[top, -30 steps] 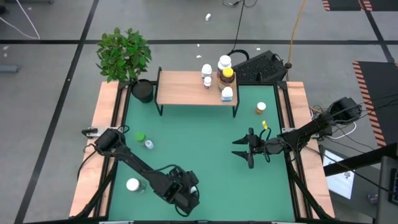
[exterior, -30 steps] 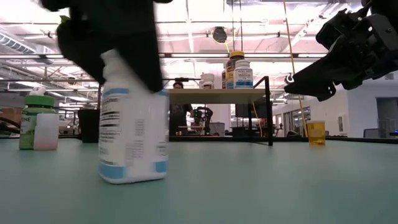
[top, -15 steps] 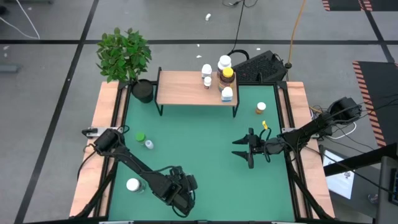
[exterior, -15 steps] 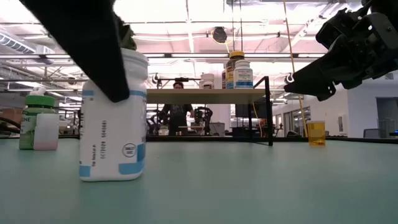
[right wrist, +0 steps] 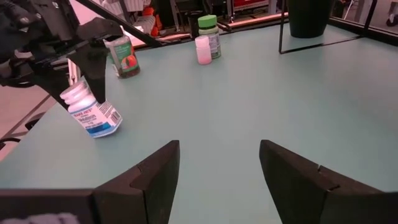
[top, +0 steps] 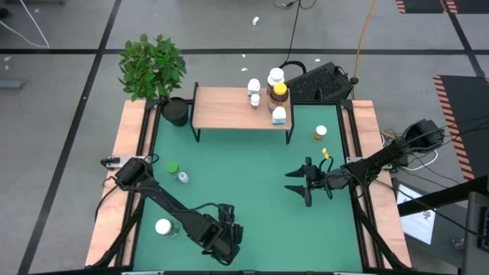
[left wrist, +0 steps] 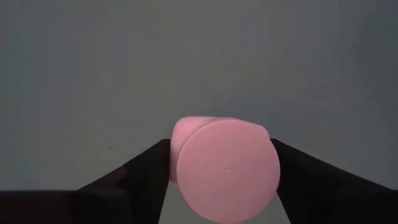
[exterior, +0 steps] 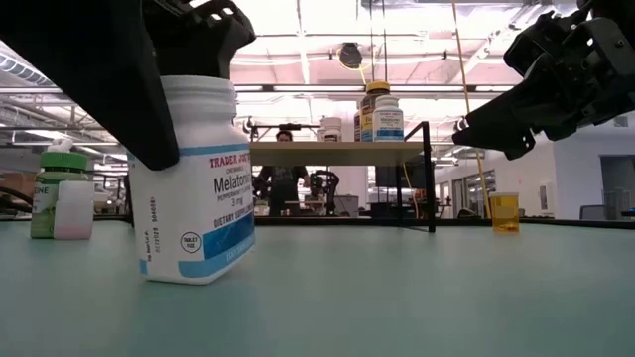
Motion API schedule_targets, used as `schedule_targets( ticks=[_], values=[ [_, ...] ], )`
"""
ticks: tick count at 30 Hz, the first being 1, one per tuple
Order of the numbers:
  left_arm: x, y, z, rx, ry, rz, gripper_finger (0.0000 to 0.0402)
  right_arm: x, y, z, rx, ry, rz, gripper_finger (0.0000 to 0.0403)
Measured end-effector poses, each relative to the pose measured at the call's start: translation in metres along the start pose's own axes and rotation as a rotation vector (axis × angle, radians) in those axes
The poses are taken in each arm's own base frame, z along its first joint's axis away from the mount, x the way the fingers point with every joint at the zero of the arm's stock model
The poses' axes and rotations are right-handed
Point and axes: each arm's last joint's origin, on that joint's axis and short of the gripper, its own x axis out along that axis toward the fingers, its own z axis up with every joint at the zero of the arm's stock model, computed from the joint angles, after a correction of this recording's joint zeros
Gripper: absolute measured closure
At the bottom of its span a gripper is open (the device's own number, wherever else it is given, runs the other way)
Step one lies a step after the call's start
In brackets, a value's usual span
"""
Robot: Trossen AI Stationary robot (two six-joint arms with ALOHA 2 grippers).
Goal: Pick and place medicine bottles onto shelf by color
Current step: Put the large white pill bottle on the shelf
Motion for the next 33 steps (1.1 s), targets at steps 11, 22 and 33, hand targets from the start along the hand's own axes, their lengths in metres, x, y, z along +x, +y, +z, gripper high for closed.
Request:
schedule_targets(
  ticks=[11, 22, 33],
  values=[
    [0.006, 0.024, 0.001, -0.112, 0.071, 0.042, 0.0036, 0.0, 0.0, 0.0, 0.002, 0.0, 0.0, 0.0188],
    [-0.027, 0.04, 0.007, -0.72, 0.009, -0.023, 0.0031, 0.0, 0.0, 0.0, -0.001, 0.004, 0.0, 0.0188],
    [-0.008, 0.033, 0.011, -0.964, -0.003, -0.02, 0.0068, 0.0, 0.0, 0.0, 0.0, 0.001, 0.001, 0.0188]
  ],
)
